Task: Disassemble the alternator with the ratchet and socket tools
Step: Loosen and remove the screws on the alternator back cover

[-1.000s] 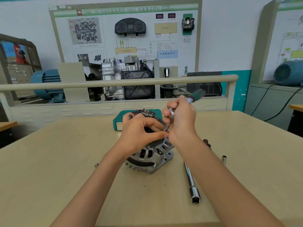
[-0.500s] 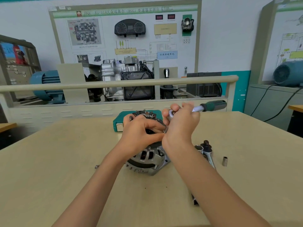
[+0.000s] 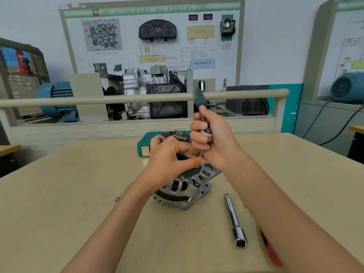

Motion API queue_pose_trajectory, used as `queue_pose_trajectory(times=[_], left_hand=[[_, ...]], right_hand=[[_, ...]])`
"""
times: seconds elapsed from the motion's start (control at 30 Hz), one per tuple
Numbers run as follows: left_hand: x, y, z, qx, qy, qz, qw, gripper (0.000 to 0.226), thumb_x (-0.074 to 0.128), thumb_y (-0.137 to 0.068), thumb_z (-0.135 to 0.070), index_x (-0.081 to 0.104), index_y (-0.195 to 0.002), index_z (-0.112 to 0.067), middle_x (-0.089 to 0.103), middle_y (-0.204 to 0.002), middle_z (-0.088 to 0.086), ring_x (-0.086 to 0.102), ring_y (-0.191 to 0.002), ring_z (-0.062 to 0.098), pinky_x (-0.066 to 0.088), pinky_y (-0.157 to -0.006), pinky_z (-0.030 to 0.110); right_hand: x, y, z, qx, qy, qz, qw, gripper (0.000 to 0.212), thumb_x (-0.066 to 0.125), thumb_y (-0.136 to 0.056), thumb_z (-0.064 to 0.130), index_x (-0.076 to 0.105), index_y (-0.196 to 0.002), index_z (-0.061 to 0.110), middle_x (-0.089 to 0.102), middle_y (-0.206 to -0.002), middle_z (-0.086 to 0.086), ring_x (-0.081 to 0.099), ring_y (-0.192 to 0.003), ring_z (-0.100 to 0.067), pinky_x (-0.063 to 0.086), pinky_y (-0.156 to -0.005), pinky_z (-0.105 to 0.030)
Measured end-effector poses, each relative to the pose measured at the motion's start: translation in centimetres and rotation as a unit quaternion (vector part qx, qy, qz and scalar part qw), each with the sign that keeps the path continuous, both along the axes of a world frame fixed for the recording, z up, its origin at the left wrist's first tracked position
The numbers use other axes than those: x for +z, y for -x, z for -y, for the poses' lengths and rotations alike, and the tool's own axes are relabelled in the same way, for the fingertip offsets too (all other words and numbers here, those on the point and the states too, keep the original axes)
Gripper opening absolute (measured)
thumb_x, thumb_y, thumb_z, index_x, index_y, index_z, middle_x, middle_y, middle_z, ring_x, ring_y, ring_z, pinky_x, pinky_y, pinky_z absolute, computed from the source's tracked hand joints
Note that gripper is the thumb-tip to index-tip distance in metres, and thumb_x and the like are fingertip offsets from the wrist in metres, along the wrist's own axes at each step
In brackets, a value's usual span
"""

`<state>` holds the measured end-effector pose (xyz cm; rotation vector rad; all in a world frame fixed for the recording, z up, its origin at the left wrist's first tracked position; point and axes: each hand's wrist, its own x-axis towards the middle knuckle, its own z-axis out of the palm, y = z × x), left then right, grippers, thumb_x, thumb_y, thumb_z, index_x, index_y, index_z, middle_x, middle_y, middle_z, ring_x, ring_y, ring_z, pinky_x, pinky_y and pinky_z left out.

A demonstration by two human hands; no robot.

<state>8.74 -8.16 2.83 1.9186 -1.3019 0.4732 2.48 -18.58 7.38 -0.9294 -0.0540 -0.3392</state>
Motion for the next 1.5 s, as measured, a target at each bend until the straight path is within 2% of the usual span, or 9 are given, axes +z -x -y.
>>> queue_pose_trajectory(times=[0.17, 0.53, 0.67, 0.8, 0.97, 1.1, 1.2, 1.37, 1.5], left_hand=[[-0.2, -0.2, 0.1, -0.001, 0.002, 0.005, 1.000, 0.004, 0.071, -0.078, -0.033, 0.071, -0.082, -0.036, 0.066, -0.067, -0.024, 0.046, -0.083, -0.011, 0.015, -0.084, 0.025], [0.0, -0.2, 0.0, -0.006, 0.010, 0.012, 1.000, 0.015, 0.069, -0.076, -0.043, 0.061, -0.073, -0.055, 0.064, -0.071, -0.031, 0.044, -0.086, -0.011, 0.010, -0.092, 0.014], [-0.2, -0.1, 0.2, -0.005, 0.013, 0.022, 1.000, 0.012, 0.070, -0.073, -0.045, 0.061, -0.076, -0.053, 0.063, -0.068, -0.035, 0.044, -0.084, -0.011, 0.015, -0.085, 0.022], [-0.5, 0.0, 0.3, 0.005, 0.026, 0.031, 0.999, 0.022, 0.060, -0.066, -0.059, 0.068, -0.083, -0.047, 0.066, -0.072, -0.028, 0.042, -0.083, -0.006, 0.015, -0.082, 0.024], [-0.4, -0.2, 0.2, 0.007, 0.029, 0.037, 0.999, 0.020, 0.073, -0.072, -0.043, 0.058, -0.069, -0.055, 0.058, -0.067, -0.028, 0.043, -0.085, 0.000, 0.015, -0.088, 0.017], [-0.4, -0.3, -0.1, 0.007, 0.033, 0.016, 0.999, 0.006, 0.074, -0.072, -0.041, 0.072, -0.070, -0.035, 0.058, -0.071, -0.033, 0.042, -0.093, -0.001, 0.009, -0.087, 0.002], [-0.3, -0.1, -0.1, 0.000, 0.026, 0.018, 1.000, 0.008, 0.075, -0.072, -0.040, 0.068, -0.069, -0.042, 0.060, -0.065, -0.031, 0.045, -0.088, 0.000, 0.010, -0.088, 0.006], [-0.6, 0.1, 0.2, 0.016, 0.030, 0.036, 0.999, 0.020, 0.074, -0.070, -0.042, 0.060, -0.078, -0.055, 0.057, -0.061, -0.036, 0.042, -0.081, 0.002, 0.015, -0.087, 0.018], [-0.3, 0.3, 0.4, 0.018, 0.023, 0.040, 0.999, 0.019, 0.072, -0.071, -0.045, 0.057, -0.071, -0.057, 0.062, -0.064, -0.033, 0.043, -0.083, -0.004, 0.015, -0.086, 0.022]], right_hand=[[-1.6, 0.0, -1.7, -0.273, -0.114, 0.077, 0.952, 0.030, 0.025, -0.103, 0.027, 0.033, -0.076, 0.016, 0.044, -0.042, 0.009, 0.041, -0.031, -0.009, 0.028, -0.033, -0.015], [0.7, -0.3, 1.9, 0.165, 0.038, -0.047, 0.985, 0.034, 0.034, -0.100, 0.029, 0.038, -0.068, 0.018, 0.038, -0.039, 0.010, 0.032, -0.025, -0.001, 0.016, -0.027, -0.012], [-0.6, 0.0, 0.4, -0.017, -0.046, 0.016, 0.999, 0.032, 0.034, -0.101, 0.030, 0.039, -0.072, 0.017, 0.041, -0.040, 0.010, 0.035, -0.027, -0.004, 0.020, -0.026, -0.013], [-2.1, 0.3, -0.5, -0.237, -0.157, 0.077, 0.956, 0.028, 0.026, -0.103, 0.025, 0.033, -0.077, 0.017, 0.045, -0.040, 0.009, 0.042, -0.031, -0.008, 0.028, -0.033, -0.013], [0.0, 0.0, 0.3, -0.025, 0.010, -0.013, 1.000, 0.034, 0.031, -0.102, 0.029, 0.034, -0.070, 0.019, 0.039, -0.039, 0.009, 0.034, -0.027, -0.004, 0.021, -0.030, -0.013], [1.0, 0.0, 0.7, 0.145, 0.132, -0.046, 0.980, 0.035, 0.032, -0.101, 0.029, 0.038, -0.069, 0.016, 0.036, -0.038, 0.009, 0.032, -0.026, -0.003, 0.019, -0.028, -0.013], [0.5, 0.4, 0.4, 0.104, 0.095, -0.014, 0.990, 0.035, 0.032, -0.101, 0.031, 0.040, -0.071, 0.015, 0.037, -0.039, 0.009, 0.034, -0.026, -0.003, 0.019, -0.028, -0.014], [-2.4, 1.1, -1.5, -0.238, -0.114, 0.085, 0.961, 0.029, 0.026, -0.103, 0.029, 0.035, -0.078, 0.017, 0.046, -0.042, 0.009, 0.044, -0.034, -0.008, 0.031, -0.035, -0.016], [-0.8, 0.6, -0.3, -0.143, -0.081, 0.022, 0.986, 0.029, 0.027, -0.103, 0.028, 0.033, -0.077, 0.018, 0.043, -0.040, 0.009, 0.039, -0.030, -0.006, 0.025, -0.032, -0.013]])
